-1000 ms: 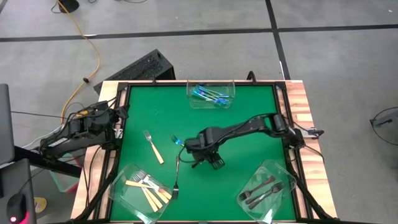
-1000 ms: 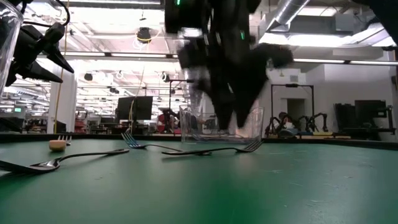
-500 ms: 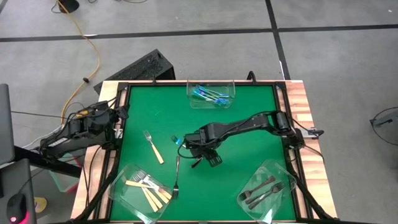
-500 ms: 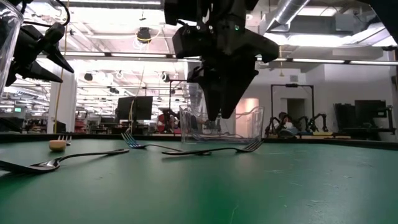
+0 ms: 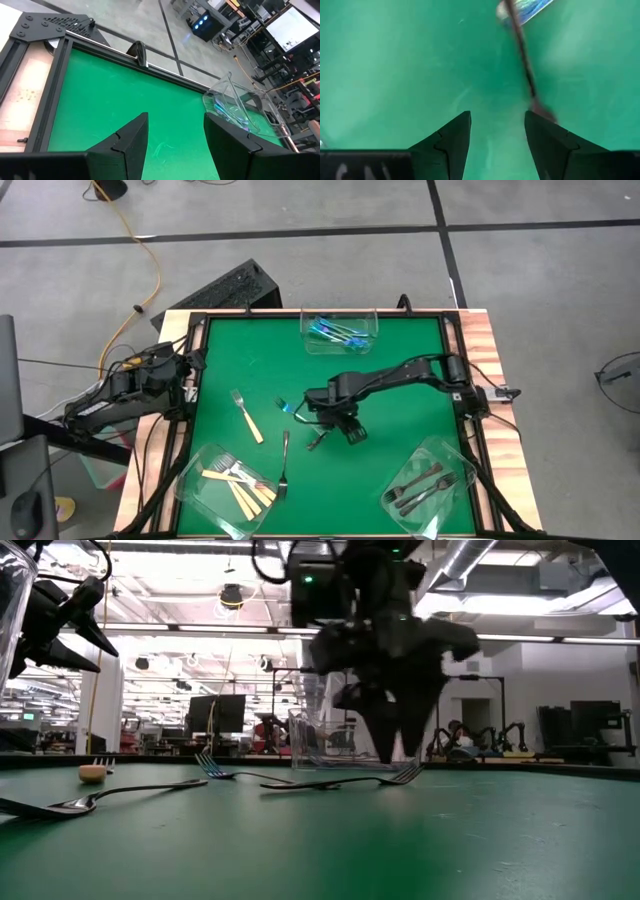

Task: Sort silverware by color (type)
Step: Put the black fork into the bottom right transparent bin

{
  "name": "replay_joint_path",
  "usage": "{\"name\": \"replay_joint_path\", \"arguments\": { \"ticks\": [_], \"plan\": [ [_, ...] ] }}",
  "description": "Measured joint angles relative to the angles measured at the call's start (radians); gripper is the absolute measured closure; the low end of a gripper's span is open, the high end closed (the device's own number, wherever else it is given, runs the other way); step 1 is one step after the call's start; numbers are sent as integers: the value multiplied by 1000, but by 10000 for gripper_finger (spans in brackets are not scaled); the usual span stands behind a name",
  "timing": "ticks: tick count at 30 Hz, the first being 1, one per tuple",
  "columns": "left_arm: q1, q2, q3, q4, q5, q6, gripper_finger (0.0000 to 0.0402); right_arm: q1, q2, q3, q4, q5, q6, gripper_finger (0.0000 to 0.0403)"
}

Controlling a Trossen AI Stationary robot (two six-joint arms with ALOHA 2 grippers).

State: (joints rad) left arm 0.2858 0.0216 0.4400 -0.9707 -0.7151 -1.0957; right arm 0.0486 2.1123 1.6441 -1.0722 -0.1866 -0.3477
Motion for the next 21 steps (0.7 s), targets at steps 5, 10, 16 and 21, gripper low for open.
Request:
{"name": "replay_joint_path", "arguments": {
  "ticks": [5,10,16,21],
  "plan": [
    [0,0,0,0,0,-3,226,-12,-101,-136,98,-42,-10,198],
    [0,0,0,-1,-12,-8,226,-26,-165,-174,141,21,-114,198],
    [0,0,0,-3,-18,-8,226,-28,-171,-214,244,5,-282,198],
    [0,0,0,-4,-15,-8,226,-18,-160,-214,318,4,-289,198]
  ]
}}
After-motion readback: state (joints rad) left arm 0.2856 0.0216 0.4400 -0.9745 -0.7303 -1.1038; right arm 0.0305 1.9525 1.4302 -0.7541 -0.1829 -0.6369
